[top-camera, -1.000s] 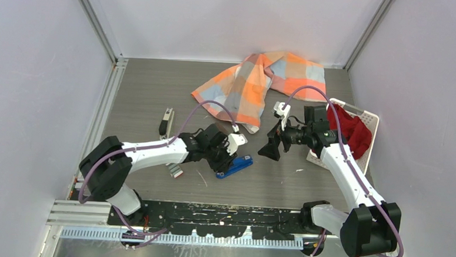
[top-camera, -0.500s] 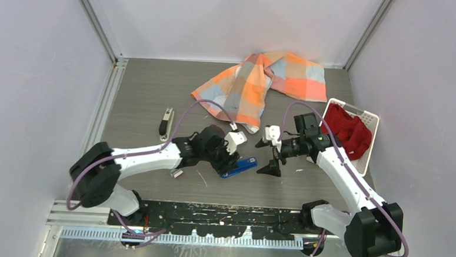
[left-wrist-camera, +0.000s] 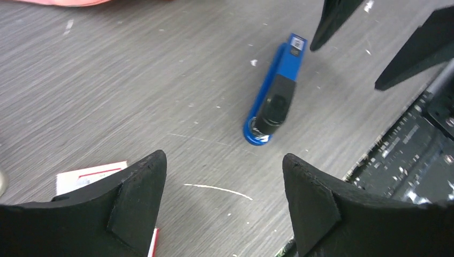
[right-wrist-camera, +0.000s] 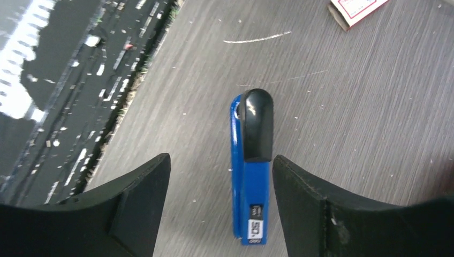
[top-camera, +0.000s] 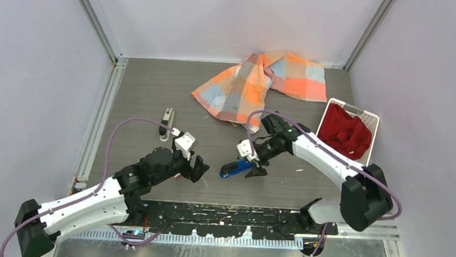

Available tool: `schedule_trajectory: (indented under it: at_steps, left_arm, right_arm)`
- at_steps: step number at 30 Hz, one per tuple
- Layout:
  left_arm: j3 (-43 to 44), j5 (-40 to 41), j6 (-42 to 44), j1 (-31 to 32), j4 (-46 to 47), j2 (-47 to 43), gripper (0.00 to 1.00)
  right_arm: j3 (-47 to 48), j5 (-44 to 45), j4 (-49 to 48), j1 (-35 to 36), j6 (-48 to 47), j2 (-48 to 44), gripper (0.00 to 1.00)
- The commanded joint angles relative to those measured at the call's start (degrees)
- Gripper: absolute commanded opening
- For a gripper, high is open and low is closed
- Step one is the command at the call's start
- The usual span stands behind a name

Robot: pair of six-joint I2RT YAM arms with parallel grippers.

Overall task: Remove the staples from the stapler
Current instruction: Place the stapler at the center of the board.

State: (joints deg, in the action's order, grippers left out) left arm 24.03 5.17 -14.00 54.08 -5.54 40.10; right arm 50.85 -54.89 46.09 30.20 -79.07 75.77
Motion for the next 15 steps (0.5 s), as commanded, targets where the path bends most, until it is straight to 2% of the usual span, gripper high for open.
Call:
schedule_trajectory:
  at_steps: [1,8,15]
  left_arm:
    - [-0.9,10.7,-3.2,-0.3,-1.3,-2.6,0.79]
    - [-2.9,12.3,-3.3,-0.3,-0.1,-2.5,0.77]
    - [-6.3,11.3,-4.0,-0.3,2.7,-3.2,0.77]
  right_arm:
    - [4.9,9.9,-11.7,5.9,13.8,5.1,0.72]
    - [6.8,19.5,-18.7,13.7,22.7,11.2,0.66]
    - [5.6,21.0,-21.7,16.6,24.6,14.9,0.64]
